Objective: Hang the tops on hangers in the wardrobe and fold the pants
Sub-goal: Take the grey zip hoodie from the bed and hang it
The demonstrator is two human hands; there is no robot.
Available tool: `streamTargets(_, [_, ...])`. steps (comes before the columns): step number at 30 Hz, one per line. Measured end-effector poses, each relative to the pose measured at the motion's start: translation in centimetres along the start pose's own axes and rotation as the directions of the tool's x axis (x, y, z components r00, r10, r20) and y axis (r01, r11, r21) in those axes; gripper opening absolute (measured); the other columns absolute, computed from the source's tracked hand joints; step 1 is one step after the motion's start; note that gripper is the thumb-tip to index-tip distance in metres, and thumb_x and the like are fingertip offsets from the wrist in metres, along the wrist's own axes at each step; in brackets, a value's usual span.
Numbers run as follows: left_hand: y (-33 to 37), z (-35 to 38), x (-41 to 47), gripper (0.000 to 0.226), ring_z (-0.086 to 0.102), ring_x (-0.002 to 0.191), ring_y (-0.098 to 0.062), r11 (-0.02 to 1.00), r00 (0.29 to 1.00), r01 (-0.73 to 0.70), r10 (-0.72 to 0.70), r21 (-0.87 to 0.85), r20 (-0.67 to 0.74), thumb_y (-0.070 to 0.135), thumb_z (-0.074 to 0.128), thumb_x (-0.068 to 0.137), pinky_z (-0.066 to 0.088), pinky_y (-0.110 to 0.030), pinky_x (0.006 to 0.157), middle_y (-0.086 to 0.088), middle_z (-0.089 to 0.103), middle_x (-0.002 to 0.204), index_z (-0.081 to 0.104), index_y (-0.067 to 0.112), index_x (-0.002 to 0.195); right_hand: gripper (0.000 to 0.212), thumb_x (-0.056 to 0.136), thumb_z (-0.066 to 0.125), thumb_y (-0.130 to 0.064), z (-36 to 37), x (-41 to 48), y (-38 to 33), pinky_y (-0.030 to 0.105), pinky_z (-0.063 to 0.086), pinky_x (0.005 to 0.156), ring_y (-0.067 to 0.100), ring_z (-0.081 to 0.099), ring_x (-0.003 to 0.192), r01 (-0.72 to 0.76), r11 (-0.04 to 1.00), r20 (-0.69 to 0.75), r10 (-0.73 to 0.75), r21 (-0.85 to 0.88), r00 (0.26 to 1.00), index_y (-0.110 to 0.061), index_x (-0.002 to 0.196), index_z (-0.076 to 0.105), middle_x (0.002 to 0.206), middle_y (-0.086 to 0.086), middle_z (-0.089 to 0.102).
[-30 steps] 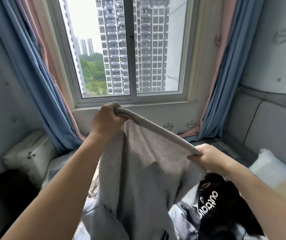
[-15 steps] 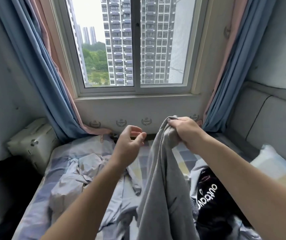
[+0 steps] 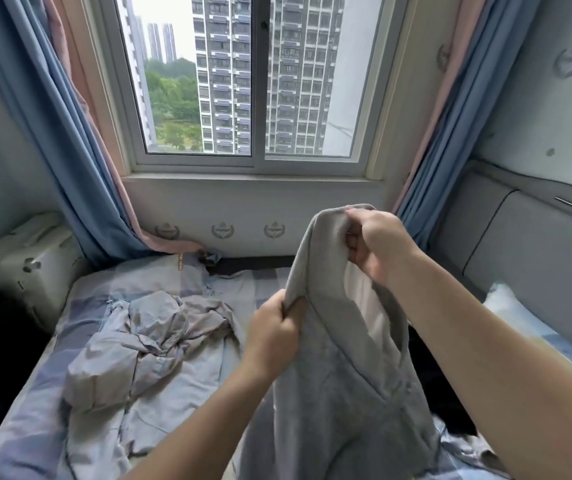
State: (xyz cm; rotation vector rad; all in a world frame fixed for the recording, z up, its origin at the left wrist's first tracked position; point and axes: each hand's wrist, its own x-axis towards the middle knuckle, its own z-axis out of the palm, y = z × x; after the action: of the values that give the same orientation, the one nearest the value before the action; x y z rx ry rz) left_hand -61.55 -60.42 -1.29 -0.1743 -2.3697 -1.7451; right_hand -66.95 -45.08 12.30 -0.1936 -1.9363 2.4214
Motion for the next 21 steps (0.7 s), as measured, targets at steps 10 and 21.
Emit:
streamTargets(10, [0.4, -1.6, 1.4, 0.022, 0.064, 0.083, -0.013, 0.901, 0.98, 0.075, -0.146, -0.428, -0.134, 0.034, 0.056, 0.098, 0.054, -0.037, 0.077, 0.0, 0.073, 0.087, 0.074, 0.024, 0.092, 0.064, 0.086, 0.072, -0.043, -3.9, -6.7, 10.5, 0.02, 0.039, 0.104, 0.002, 0.047, 0.129, 0.203, 0.842, 0.172, -0.133, -0.5, 0.976, -0.027, 0.141, 0.043, 0.139, -0.011, 0.05])
streamTargets(21, [2.7, -1.9, 1.7, 0.023, 0.071, 0.106, -0.031, 0.693, 0.933, 0.143, -0.333, -0.706, -0.138, 0.025, 0.054, 0.104, 0.058, -0.052, 0.094, -0.012, 0.076, 0.105, 0.075, 0.017, 0.098, 0.058, 0.065, 0.074, -0.055, -2.8, -9.8, 22.4, 0.015, 0.049, 0.079, -0.004, 0.058, 0.103, 0.01, 0.739, 0.157, 0.13, -0.674, 0.979, -0.033, 0.116, 0.056, 0.115, -0.016, 0.06])
